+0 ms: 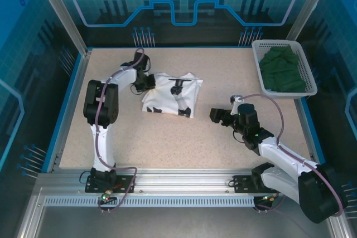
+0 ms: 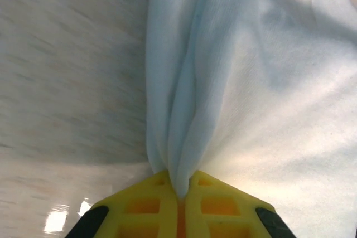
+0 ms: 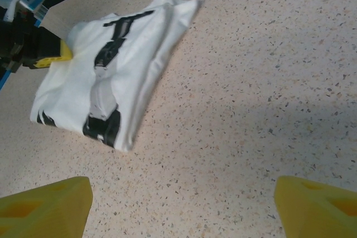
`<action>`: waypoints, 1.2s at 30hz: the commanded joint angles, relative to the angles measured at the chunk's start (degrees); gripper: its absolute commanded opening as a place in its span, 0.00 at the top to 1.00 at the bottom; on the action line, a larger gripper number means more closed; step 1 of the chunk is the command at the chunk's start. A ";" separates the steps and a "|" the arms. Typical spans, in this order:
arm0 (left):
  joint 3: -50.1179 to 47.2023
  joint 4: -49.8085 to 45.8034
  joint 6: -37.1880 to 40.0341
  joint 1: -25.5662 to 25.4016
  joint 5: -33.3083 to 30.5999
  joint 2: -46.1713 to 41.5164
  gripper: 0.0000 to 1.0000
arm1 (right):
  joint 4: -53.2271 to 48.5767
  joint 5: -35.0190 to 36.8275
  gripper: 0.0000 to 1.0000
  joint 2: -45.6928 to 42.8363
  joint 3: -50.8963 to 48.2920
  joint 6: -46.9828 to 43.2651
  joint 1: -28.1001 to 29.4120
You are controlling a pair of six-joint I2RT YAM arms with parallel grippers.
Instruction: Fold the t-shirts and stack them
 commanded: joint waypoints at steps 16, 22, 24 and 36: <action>22.27 -10.43 14.74 13.77 -26.59 10.43 0.88 | 1.33 0.39 0.13 1.62 -1.38 4.32 -0.09; 29.64 -14.06 10.43 14.67 -33.27 12.83 0.35 | 1.64 0.49 0.13 3.10 -1.15 4.24 -0.09; 30.90 -15.76 7.25 14.47 -34.07 11.32 0.25 | 1.57 0.47 0.13 3.38 -1.08 4.23 -0.05; 21.84 -18.69 2.02 -0.17 -12.50 0.24 0.01 | 1.55 -1.21 0.13 4.97 -0.14 4.23 -0.27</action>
